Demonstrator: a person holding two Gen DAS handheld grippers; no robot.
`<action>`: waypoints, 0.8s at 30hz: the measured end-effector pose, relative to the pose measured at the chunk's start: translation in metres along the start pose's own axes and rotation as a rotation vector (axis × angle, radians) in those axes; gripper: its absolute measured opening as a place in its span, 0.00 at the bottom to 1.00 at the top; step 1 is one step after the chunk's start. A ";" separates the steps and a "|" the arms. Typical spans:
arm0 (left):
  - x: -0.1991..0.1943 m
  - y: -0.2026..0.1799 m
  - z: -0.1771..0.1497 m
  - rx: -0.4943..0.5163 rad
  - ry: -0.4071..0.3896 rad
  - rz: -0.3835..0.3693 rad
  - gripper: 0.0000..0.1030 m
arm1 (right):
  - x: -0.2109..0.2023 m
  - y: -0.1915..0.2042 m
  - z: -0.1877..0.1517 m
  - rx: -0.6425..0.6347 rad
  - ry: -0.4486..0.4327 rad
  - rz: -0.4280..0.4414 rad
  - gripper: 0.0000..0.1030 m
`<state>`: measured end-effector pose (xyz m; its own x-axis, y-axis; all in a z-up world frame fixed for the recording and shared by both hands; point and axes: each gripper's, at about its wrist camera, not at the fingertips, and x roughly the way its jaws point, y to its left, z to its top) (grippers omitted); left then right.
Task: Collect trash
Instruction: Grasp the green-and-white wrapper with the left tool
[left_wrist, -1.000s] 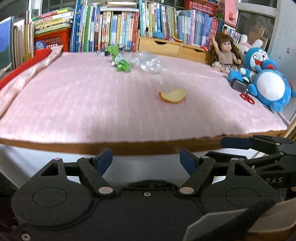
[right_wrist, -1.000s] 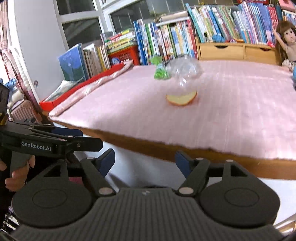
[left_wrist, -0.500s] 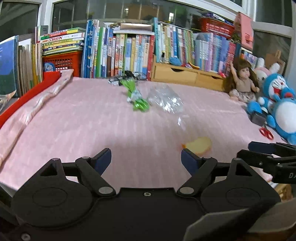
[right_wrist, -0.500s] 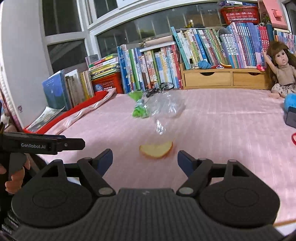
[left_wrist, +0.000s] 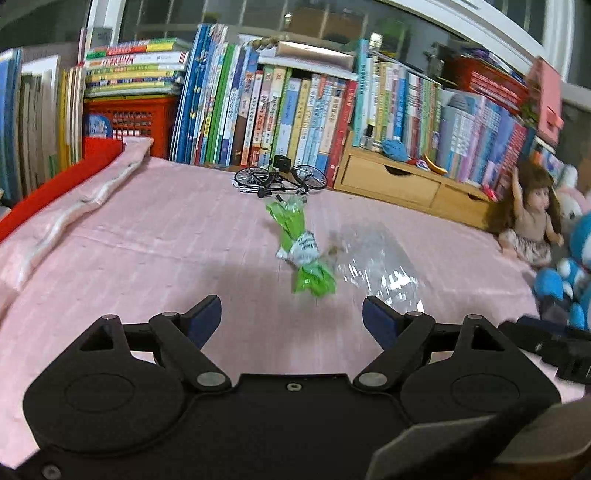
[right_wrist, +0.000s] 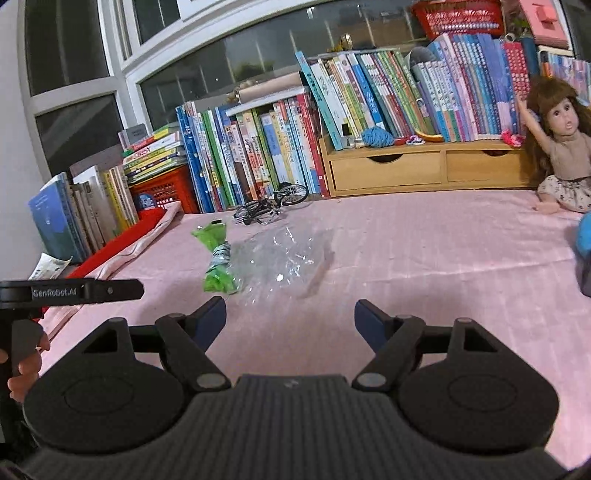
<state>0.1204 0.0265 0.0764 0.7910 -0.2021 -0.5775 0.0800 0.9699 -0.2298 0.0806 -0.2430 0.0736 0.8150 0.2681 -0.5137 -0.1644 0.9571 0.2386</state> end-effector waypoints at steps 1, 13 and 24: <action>0.010 0.001 0.004 -0.019 0.005 0.002 0.81 | 0.008 0.001 0.001 -0.005 0.012 0.006 0.85; 0.110 0.012 0.026 -0.216 0.069 0.066 0.81 | 0.103 0.027 0.003 -0.077 0.135 0.022 0.91; 0.143 0.000 0.021 -0.205 0.088 0.037 0.79 | 0.062 -0.015 0.000 0.028 0.103 -0.028 0.18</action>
<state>0.2466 0.0005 0.0099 0.7342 -0.1865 -0.6528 -0.0805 0.9309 -0.3564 0.1334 -0.2405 0.0384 0.7570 0.2530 -0.6024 -0.1259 0.9612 0.2455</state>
